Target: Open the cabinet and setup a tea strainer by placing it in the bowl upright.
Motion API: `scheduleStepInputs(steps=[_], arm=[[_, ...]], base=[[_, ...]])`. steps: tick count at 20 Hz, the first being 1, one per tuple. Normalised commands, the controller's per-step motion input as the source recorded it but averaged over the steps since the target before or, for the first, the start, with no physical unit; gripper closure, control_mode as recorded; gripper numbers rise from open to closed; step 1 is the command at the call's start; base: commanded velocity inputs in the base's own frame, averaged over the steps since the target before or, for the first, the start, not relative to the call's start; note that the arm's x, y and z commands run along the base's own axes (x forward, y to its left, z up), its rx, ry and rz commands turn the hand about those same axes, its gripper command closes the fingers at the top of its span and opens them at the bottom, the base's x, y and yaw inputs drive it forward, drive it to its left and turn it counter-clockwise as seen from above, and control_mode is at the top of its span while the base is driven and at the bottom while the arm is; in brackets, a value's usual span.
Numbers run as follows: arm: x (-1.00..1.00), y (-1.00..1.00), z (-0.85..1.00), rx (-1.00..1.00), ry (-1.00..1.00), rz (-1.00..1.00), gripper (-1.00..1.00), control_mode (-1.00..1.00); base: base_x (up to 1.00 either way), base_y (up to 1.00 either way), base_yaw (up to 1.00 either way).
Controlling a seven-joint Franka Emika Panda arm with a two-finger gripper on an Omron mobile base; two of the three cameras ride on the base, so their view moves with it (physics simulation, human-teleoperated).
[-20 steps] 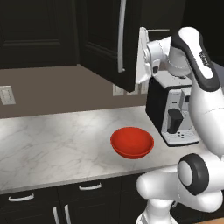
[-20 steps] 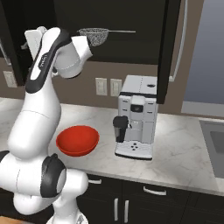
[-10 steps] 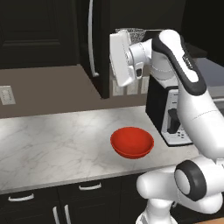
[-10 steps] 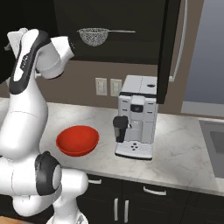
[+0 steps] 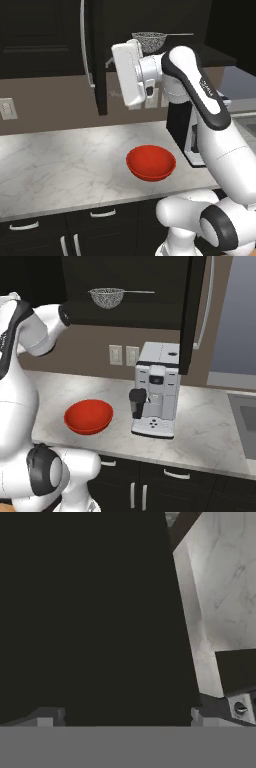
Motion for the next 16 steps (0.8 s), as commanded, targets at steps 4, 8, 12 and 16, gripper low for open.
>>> scheduleStepInputs(steps=[4, 8, 12, 16], arm=[[0.0, 0.45, -0.01, 0.0, 0.0, -0.15, -1.0, -1.0], [0.0, 0.14, 0.01, 0.0, 0.0, -0.05, -1.0, -1.0], [0.0, -0.12, 0.05, -0.03, 0.0, 0.0, -1.0, -1.0], [0.0, -0.45, 0.0, -0.2, -0.02, 0.0, -1.0, -1.0]], base=[[0.0, 0.0, 0.0], [0.0, 0.0, 0.0], [0.0, 0.0, 0.0], [0.0, 0.0, 0.0]])
